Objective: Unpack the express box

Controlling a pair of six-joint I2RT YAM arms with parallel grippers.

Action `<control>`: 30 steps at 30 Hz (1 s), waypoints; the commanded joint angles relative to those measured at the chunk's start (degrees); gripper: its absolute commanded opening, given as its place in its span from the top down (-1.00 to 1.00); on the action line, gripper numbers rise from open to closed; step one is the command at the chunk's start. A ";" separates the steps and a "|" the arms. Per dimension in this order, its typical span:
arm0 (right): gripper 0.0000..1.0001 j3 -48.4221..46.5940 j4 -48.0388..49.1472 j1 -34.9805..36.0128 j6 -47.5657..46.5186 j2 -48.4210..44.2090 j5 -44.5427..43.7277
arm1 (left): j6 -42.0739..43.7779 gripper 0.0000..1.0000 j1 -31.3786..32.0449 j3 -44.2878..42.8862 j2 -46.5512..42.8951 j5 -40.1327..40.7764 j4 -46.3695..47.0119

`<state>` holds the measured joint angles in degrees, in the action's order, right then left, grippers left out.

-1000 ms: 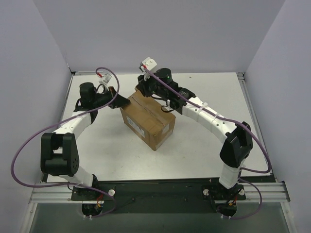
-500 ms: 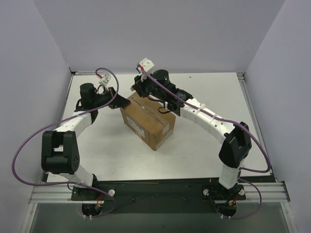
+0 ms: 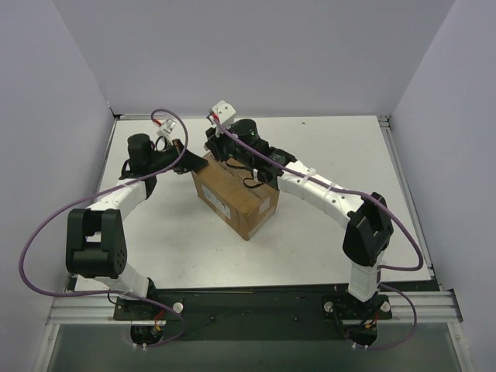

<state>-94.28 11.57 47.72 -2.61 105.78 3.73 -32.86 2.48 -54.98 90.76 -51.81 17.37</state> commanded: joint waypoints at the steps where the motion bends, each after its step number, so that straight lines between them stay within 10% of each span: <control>1: 1.00 -0.38 5.30 0.44 -0.73 -0.31 -0.74 | 0.78 1.00 -0.64 1.54 -0.67 4.00 -1.28; 30: 1.00 -0.11 5.21 -0.09 -3.19 2.77 0.76 | -0.54 1.00 -0.55 2.33 -0.50 4.53 0.04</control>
<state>-92.88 13.52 47.68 -5.50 108.27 3.46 -34.06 2.48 -53.58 89.60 -50.52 18.11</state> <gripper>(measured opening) 0.194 0.022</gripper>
